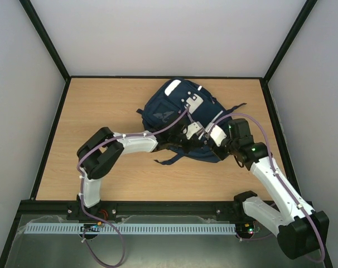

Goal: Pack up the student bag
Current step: Zip the student bag at the center of the board.

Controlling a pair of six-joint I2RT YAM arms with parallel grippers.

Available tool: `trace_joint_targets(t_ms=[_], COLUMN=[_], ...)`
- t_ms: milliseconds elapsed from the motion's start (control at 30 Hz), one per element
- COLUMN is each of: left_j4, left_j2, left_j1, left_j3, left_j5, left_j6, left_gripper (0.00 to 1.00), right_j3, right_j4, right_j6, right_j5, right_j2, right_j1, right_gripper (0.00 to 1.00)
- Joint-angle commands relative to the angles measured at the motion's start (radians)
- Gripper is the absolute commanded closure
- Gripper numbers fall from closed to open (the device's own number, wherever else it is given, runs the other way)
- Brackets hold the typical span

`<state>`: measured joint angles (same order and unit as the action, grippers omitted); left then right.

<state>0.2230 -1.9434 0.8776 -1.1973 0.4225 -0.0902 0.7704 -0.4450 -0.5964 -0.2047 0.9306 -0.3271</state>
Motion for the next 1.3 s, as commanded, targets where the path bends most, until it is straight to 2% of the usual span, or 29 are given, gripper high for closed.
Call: trace_joint_targets(t_ms=[0,200,467,900,1133,1267], left_j4=[0.084,0.072,0.058,0.018,0.013,0.002], left_j2=[-0.050,-0.068,-0.074,-0.088,-0.078,-0.071], left_j1=[-0.047,-0.062,-0.074,-0.075,-0.075,-0.074], left_j3=[-0.070,-0.102,-0.120,-0.144,-0.142,-0.142], left_j5=[0.121,0.166,0.202,0.203,0.209,0.208], left_j6=[-0.068,-0.108,-0.133,-0.122,-0.123,-0.117], left_gripper=[0.98,0.98,0.98,0.98,0.98,0.98], right_j3=[-0.061,-0.076,-0.130,-0.112,-0.115,-0.115], right_j4=[-0.036,0.046,0.190,0.199,0.221,0.244], right_j6=[-0.055,-0.079,-0.075,-0.111,-0.111,-0.113], right_j5=[-0.019,0.007,0.139,0.216,0.236,0.243], right_j2=[0.023,0.090,0.110,0.082,0.145,0.177], right_j1=[-0.003,-0.030,-0.071,-0.073,-0.073,-0.073], right_gripper=[0.64,0.65,0.65,0.66,0.66,0.69])
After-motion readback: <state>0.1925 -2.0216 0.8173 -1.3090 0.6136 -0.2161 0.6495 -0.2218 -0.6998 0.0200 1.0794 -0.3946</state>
